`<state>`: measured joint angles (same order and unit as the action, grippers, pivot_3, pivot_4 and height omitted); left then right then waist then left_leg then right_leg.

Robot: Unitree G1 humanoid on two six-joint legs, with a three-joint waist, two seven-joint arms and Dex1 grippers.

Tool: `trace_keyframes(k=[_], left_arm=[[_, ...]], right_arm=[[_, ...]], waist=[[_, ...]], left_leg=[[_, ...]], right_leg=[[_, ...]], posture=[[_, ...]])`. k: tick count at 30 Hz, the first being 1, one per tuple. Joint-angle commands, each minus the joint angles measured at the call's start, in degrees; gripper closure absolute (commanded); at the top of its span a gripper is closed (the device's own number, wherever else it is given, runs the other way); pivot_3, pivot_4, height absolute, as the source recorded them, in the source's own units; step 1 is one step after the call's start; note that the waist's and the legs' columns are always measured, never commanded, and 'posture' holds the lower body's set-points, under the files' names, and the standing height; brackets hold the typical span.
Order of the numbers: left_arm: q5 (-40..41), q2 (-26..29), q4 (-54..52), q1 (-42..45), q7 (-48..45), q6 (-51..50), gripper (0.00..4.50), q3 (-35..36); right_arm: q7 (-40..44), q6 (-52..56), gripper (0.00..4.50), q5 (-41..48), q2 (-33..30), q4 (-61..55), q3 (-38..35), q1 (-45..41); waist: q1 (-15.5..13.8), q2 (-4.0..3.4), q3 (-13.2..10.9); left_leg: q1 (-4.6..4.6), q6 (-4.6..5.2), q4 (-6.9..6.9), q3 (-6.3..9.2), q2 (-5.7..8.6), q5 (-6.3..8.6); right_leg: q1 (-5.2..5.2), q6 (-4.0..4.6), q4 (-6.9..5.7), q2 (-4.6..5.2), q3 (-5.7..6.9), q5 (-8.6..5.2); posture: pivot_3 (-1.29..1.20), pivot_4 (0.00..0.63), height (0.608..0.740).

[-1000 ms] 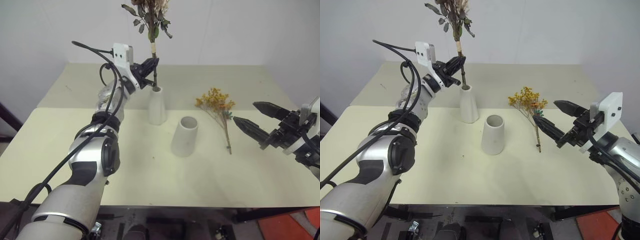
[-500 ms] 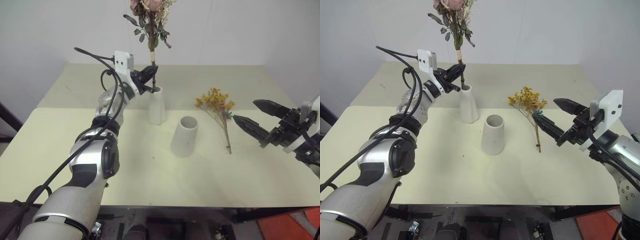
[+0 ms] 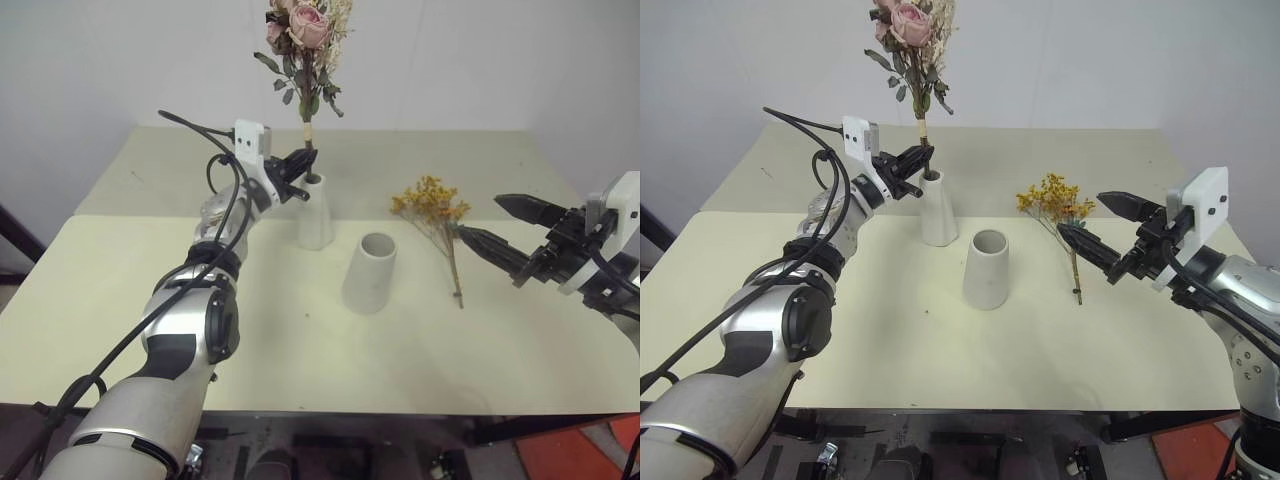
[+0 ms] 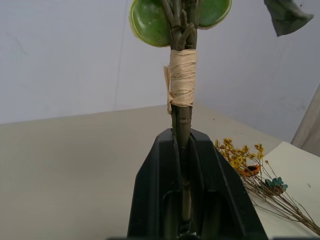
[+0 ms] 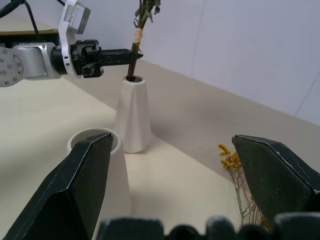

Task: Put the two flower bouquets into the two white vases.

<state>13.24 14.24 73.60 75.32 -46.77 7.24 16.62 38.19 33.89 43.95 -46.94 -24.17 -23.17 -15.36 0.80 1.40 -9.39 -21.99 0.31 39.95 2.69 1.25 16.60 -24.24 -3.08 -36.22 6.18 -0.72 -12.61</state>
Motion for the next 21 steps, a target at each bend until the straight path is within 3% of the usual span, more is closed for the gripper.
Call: trace_keyframes(k=[1, 21], left_arm=[[0.01, 0.56, -1.82, -0.05, -1.32, -0.44, 4.48, -0.14], [-0.07, 1.51, -2.96, -1.5, -1.45, -1.33, 4.48, -1.34]], right_arm=[[0.1, -0.76, 0.0, -0.39, -0.23, -0.38, 0.14, -1.82], [2.65, -1.95, 0.0, -2.97, 1.12, 3.8, 3.65, -5.89]], waist=[[0.02, 0.0, 0.0], [0.05, 0.0, 0.0]], left_leg=[[0.0, 0.0, 0.0, 0.0, 0.0, 0.0], [0.01, 0.0, 0.01, 0.01, 0.0, 0.0]], right_leg=[[0.0, 0.0, 0.0, 0.0, 0.0, 0.0], [0.0, 0.0, 0.0, 0.0, 0.0, 0.0]], posture=[[0.0, 0.15, 0.74], [0.0, 0.15, 0.74]])
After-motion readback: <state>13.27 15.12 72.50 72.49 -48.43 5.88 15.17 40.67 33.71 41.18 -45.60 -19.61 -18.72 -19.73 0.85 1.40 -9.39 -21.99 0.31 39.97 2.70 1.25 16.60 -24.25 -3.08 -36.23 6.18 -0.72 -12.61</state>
